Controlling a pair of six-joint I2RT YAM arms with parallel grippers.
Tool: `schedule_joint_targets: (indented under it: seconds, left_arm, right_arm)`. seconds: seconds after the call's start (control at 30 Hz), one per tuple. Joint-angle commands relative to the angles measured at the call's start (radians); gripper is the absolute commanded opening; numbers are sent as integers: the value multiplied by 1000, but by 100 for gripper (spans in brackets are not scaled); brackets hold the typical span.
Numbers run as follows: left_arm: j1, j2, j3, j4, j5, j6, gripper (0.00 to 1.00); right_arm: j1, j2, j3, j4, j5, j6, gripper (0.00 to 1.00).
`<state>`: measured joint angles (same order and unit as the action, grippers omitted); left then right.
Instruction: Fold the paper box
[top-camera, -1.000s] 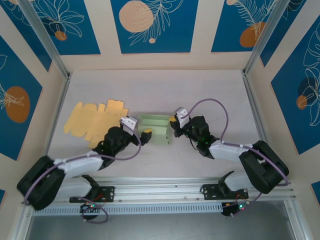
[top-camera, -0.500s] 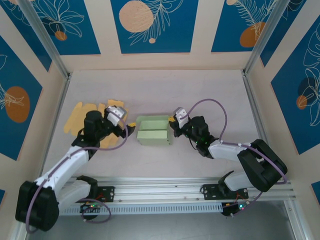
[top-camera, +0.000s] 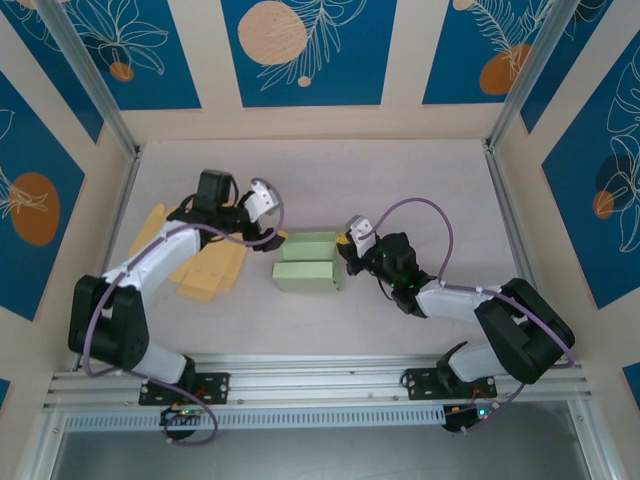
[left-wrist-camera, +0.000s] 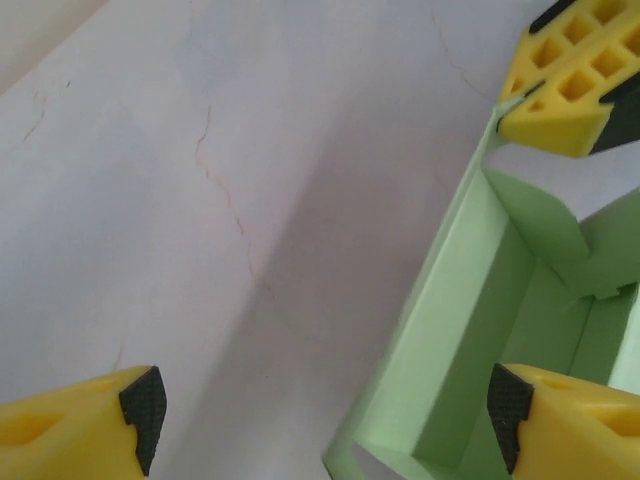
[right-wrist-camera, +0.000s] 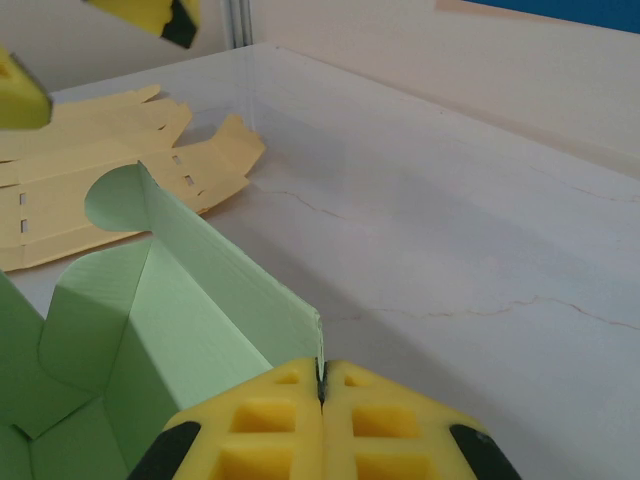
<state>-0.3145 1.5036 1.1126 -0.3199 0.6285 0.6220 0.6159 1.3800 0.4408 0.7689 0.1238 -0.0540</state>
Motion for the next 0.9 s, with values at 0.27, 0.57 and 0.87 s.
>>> schedule_joint_targets:
  seconds: [0.27, 0.57, 0.87]
  left_arm:
    - [-95, 159, 186, -327, -66, 225, 83]
    - [-127, 216, 244, -376, -116, 249, 31]
    - [-144, 247, 279, -407, -154, 269, 2]
  right_arm:
    - [7, 5, 39, 3, -17, -30, 0]
    - [2, 26, 61, -40, 13, -2, 0]
    - [-32, 12, 97, -194, 37, 122, 13]
